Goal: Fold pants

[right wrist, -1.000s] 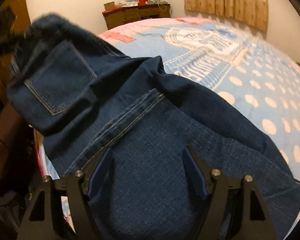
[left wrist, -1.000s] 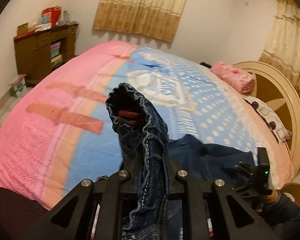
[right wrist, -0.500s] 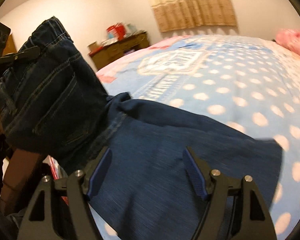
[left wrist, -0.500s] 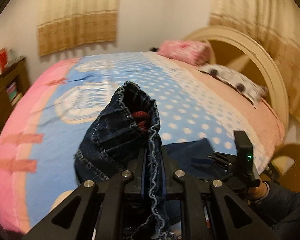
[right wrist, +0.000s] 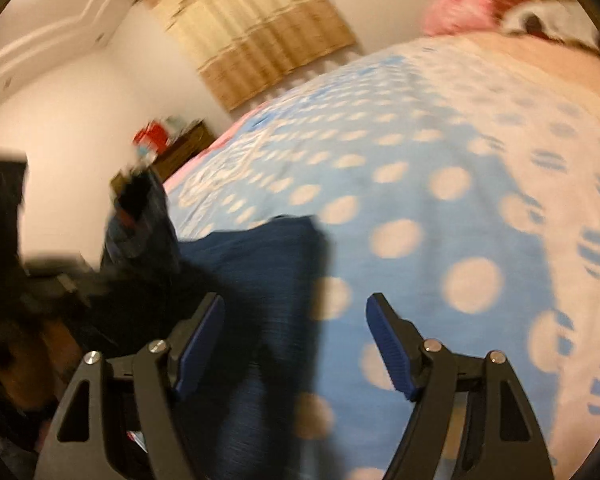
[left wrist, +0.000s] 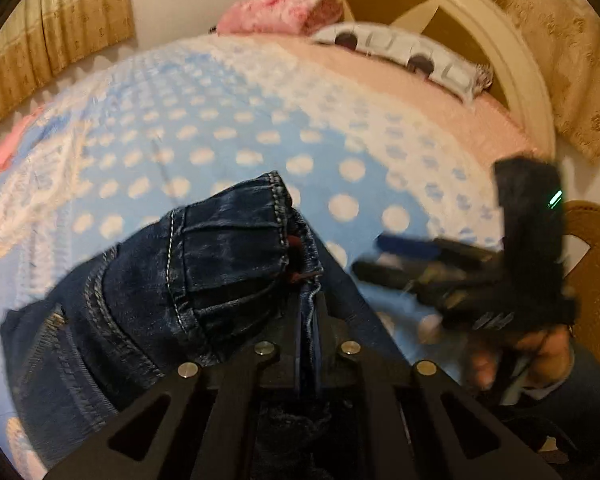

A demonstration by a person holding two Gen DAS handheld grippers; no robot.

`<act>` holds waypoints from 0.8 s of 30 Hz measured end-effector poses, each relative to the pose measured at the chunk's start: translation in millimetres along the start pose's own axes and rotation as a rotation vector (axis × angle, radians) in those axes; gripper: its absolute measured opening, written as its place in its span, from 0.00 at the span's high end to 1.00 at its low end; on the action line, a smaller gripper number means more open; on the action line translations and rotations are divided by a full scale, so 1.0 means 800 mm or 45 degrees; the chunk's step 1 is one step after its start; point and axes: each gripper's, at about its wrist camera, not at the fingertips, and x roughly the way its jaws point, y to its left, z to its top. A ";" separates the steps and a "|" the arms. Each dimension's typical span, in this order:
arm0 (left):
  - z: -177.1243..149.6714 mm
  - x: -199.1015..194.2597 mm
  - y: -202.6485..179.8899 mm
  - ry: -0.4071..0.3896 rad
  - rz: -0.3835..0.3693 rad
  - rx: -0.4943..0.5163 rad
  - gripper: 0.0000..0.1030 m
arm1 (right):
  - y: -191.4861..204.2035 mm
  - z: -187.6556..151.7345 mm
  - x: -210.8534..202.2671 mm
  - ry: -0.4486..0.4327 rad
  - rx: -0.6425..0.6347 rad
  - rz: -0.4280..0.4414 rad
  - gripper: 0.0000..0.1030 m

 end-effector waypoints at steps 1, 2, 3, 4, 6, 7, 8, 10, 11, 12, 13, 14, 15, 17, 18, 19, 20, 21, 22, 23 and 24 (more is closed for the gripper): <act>-0.003 0.007 0.001 0.000 -0.002 0.001 0.95 | -0.010 0.001 -0.004 -0.008 0.042 0.020 0.25; -0.004 0.011 0.000 0.000 0.001 0.012 0.92 | -0.017 0.002 -0.007 -0.015 0.081 0.053 0.26; -0.006 0.014 0.002 0.003 0.001 0.009 0.91 | -0.019 0.003 -0.008 -0.021 0.104 0.073 0.26; -0.006 0.012 0.004 0.006 -0.018 -0.001 0.88 | -0.019 0.005 -0.010 -0.028 0.116 0.083 0.25; -0.002 0.003 0.005 -0.023 -0.059 -0.001 0.87 | -0.015 0.008 -0.013 -0.047 0.129 0.109 0.25; -0.003 -0.014 0.009 -0.066 -0.070 -0.002 0.87 | -0.011 0.010 -0.014 -0.054 0.133 0.127 0.25; -0.005 -0.029 0.013 -0.108 -0.069 -0.001 0.87 | -0.013 0.012 -0.020 -0.062 0.134 0.139 0.25; -0.010 -0.066 0.025 -0.214 -0.026 0.029 0.83 | -0.006 0.011 -0.027 -0.067 0.128 0.165 0.25; -0.013 -0.079 0.030 -0.237 0.007 0.038 0.70 | 0.002 0.013 -0.027 -0.059 0.119 0.181 0.25; -0.017 -0.093 0.037 -0.266 0.050 0.051 0.59 | 0.008 0.014 -0.024 -0.048 0.110 0.195 0.25; -0.023 -0.106 0.045 -0.297 0.103 0.063 0.34 | 0.015 0.015 -0.021 -0.035 0.100 0.209 0.25; -0.032 -0.117 0.056 -0.326 0.178 0.066 0.20 | 0.028 0.015 -0.020 -0.025 0.078 0.219 0.25; -0.042 -0.124 0.067 -0.346 0.267 0.067 0.20 | 0.036 0.014 -0.016 -0.023 0.055 0.222 0.25; -0.054 -0.122 0.087 -0.320 0.374 0.065 0.20 | 0.068 0.013 -0.012 -0.016 -0.041 0.227 0.25; -0.062 -0.118 0.102 -0.288 0.414 0.033 0.20 | 0.082 0.010 -0.012 -0.007 -0.080 0.217 0.25; -0.067 -0.115 0.114 -0.266 0.422 0.000 0.20 | 0.102 0.007 -0.006 0.019 -0.139 0.182 0.25; -0.075 -0.111 0.130 -0.243 0.416 -0.046 0.20 | 0.114 0.005 0.000 0.038 -0.181 0.149 0.25; -0.081 -0.108 0.139 -0.231 0.423 -0.070 0.20 | 0.129 0.000 0.006 0.059 -0.235 0.114 0.25; -0.089 -0.103 0.149 -0.215 0.443 -0.094 0.20 | 0.142 -0.005 0.010 0.075 -0.292 0.077 0.25; -0.093 -0.100 0.154 -0.207 0.447 -0.109 0.20 | 0.156 -0.011 0.012 0.078 -0.354 0.037 0.25; -0.096 -0.097 0.159 -0.204 0.437 -0.128 0.20 | 0.167 -0.016 0.012 0.080 -0.399 0.033 0.25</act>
